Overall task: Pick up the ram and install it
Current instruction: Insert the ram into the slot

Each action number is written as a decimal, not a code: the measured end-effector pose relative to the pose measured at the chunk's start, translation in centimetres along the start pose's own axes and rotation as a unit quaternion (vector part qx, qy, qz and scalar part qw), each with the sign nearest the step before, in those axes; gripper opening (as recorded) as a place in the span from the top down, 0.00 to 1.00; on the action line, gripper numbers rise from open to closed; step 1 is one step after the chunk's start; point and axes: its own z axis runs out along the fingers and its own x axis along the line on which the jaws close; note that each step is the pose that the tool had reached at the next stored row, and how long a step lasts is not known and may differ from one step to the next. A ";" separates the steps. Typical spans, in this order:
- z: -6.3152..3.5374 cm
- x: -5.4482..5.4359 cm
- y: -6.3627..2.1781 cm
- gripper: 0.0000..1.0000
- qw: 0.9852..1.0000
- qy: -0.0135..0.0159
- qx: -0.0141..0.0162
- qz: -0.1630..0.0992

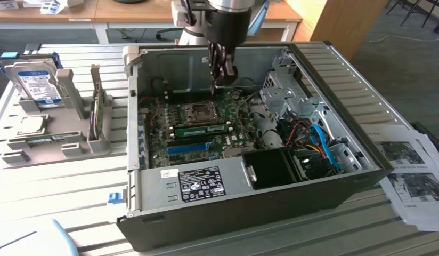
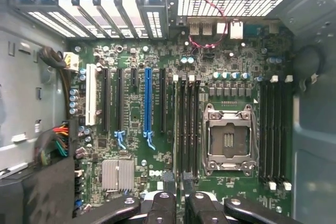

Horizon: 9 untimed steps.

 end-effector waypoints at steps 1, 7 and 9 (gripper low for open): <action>-0.22 0.0 0.00 0.82 1.000 0.000 0.000 0.000; -1.54 0.0 0.01 0.82 1.000 0.000 0.000 0.000; -1.68 0.0 0.01 0.82 1.000 0.000 0.000 0.000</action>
